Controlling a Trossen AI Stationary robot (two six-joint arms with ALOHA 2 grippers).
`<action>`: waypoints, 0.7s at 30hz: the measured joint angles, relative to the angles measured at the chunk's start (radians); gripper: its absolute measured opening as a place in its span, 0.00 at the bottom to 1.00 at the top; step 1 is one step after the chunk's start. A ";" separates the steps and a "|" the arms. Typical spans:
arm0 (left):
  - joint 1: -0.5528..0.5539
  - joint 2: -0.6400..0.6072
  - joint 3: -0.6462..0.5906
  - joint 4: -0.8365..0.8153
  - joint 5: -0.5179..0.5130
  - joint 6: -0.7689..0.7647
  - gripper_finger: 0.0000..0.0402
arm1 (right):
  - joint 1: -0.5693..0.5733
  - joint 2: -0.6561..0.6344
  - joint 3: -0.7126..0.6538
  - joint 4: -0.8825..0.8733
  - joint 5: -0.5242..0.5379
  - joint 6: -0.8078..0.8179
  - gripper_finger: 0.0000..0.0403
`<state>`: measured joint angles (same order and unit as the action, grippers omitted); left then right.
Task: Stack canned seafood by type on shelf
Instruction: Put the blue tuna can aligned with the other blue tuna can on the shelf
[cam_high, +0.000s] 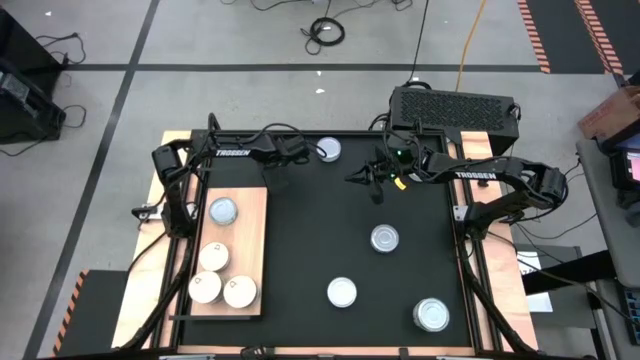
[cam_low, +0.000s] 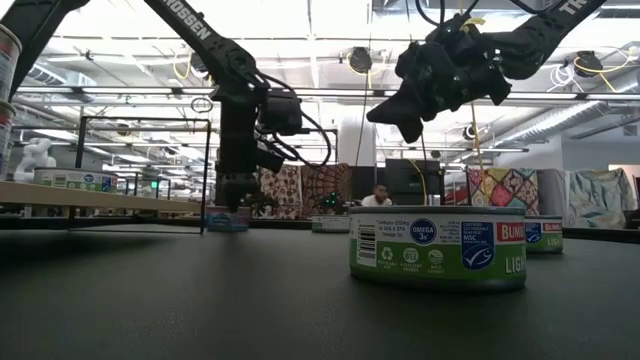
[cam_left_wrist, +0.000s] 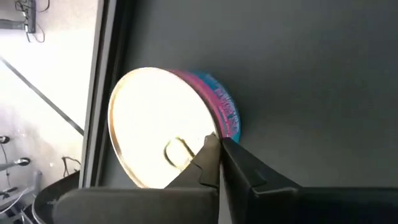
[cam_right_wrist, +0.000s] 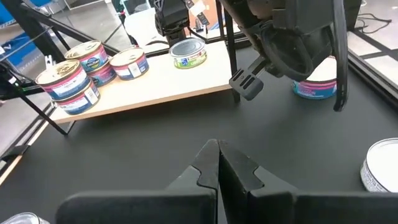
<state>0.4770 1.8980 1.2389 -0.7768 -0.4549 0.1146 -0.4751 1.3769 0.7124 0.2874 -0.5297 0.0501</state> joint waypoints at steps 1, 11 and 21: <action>0.000 0.000 0.000 0.000 -0.001 0.003 0.02 | 0.002 0.000 0.000 0.000 0.000 0.004 0.00; -0.033 0.005 0.012 -0.022 -0.034 0.027 0.01 | 0.021 0.000 0.000 0.000 0.000 0.010 0.00; -0.096 0.008 0.094 -0.079 -0.004 0.051 0.01 | 0.022 0.000 0.000 0.000 0.000 0.010 0.00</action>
<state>0.3810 1.9057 1.3325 -0.8554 -0.4592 0.1657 -0.4530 1.3769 0.7124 0.2874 -0.5300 0.0605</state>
